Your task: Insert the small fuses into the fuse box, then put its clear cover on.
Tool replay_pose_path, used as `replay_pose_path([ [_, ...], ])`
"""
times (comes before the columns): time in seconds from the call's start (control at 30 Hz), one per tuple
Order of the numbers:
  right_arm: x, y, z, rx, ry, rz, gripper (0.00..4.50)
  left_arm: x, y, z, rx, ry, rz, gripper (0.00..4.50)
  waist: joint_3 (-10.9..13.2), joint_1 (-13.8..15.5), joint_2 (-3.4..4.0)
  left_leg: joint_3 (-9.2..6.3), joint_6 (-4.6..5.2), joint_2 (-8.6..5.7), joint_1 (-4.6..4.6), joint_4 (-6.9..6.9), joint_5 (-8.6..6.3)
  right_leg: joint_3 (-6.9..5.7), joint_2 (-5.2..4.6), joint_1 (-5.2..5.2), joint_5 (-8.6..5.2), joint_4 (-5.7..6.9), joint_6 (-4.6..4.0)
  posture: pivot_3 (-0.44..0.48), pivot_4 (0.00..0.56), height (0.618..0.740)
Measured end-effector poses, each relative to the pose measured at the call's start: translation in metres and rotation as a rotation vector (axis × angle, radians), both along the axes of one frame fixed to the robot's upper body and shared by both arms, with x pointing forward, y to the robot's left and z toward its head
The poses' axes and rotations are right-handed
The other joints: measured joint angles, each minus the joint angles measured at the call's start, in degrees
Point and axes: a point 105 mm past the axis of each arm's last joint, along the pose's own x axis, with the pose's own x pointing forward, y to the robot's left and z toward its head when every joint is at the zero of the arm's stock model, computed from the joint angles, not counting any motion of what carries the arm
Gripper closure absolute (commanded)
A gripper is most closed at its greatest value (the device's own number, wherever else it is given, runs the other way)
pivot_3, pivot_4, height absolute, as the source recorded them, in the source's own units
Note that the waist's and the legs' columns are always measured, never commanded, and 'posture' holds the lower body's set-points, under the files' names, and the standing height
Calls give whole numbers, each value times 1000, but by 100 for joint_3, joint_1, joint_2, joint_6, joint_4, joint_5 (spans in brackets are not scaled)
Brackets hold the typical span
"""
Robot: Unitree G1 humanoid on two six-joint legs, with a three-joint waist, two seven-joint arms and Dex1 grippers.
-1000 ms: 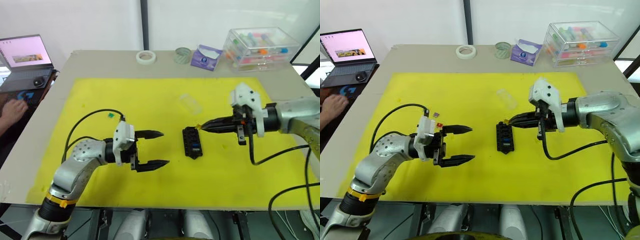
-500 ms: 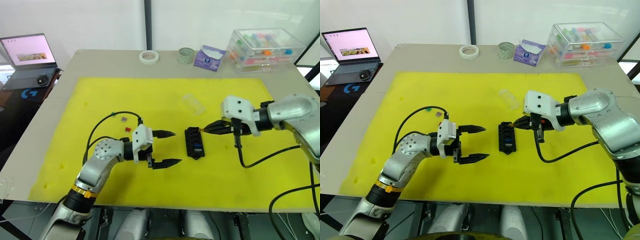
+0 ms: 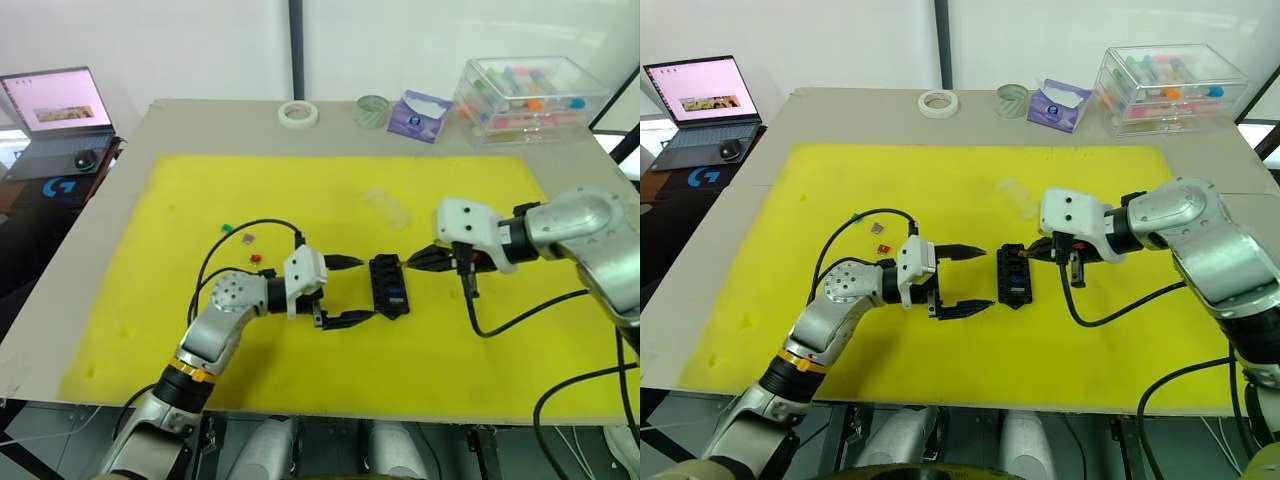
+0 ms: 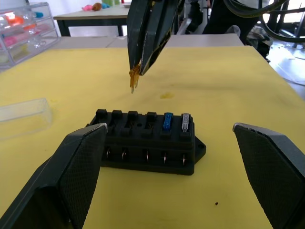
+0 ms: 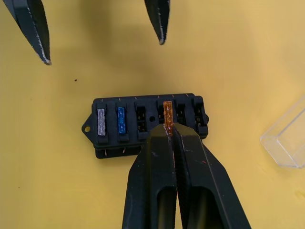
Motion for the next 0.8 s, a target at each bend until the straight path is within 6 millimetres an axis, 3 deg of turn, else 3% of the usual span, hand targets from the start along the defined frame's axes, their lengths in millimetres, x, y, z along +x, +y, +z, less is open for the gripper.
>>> replay_pose_path([
  [0.3, -8, 15, 2, -26, 9, 27, 4500, 4, -5, -7, 14, -6, 2, 48, 0, 5, 0, 0, 0, 0, 0, 2, 0, -1, 0, 0, 0, 2, 0, 0, 150, 740],
  [0.8, -6, 17, -6, -55, 7, 31, 4500, 5, -17, -8, 4, -20, -18, 48, 0, 0, 0, 0, 0, -1, 0, 3, 0, -3, 0, -1, 0, 4, 0, 0, 150, 740],
])
